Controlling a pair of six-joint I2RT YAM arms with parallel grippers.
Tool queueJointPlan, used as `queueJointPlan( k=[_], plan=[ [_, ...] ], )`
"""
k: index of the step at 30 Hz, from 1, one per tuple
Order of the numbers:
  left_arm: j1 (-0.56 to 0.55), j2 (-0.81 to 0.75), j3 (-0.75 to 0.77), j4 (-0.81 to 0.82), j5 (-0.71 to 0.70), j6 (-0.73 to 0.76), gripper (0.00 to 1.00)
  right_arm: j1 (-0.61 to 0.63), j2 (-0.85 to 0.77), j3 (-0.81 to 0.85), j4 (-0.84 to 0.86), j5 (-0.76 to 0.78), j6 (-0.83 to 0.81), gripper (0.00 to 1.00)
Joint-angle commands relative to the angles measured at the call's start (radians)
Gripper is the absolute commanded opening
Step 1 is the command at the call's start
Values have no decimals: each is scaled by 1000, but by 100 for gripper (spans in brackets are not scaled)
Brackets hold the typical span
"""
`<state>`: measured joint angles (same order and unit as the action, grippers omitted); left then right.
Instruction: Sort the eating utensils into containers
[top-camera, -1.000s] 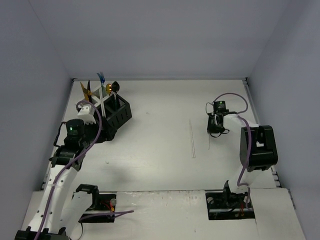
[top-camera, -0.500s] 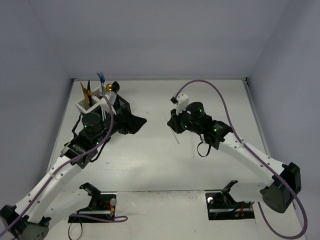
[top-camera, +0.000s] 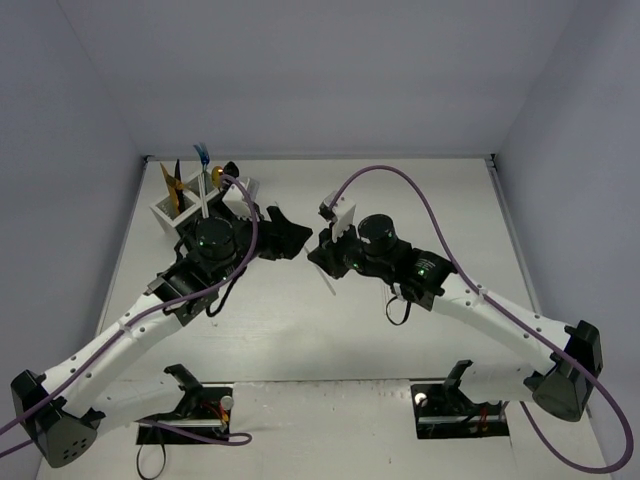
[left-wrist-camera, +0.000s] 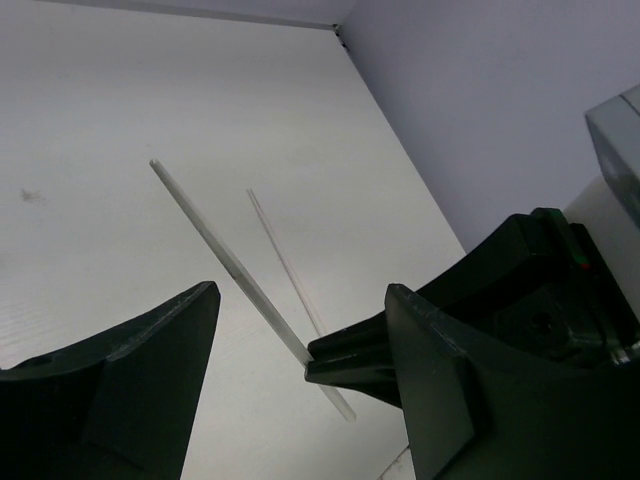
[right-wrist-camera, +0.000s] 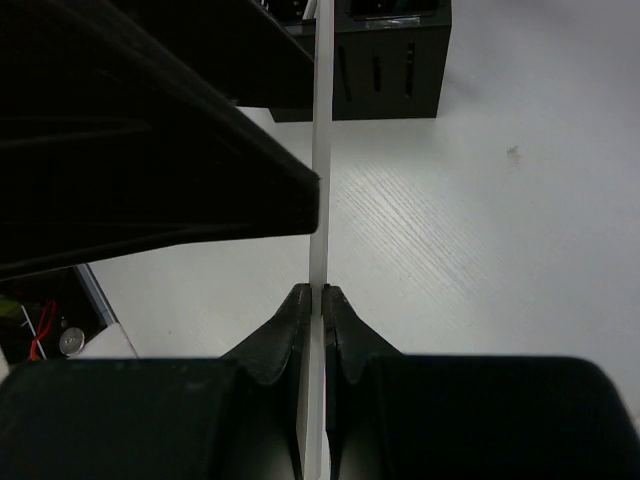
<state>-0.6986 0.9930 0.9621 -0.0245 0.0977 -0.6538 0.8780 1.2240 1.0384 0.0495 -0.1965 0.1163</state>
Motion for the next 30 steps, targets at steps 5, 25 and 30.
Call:
queueJointPlan(
  k=[5,25,30],
  plan=[
    [-32,19,59,62,-88,17,34,15,-2,54,136,-31,27,0],
    [80,-36,157,-99,-527,466,0,-16,-80,-42,91,183,69,60],
    [313,67,190,15,-476,610,0,-99,-144,-113,17,251,131,60]
  ],
)
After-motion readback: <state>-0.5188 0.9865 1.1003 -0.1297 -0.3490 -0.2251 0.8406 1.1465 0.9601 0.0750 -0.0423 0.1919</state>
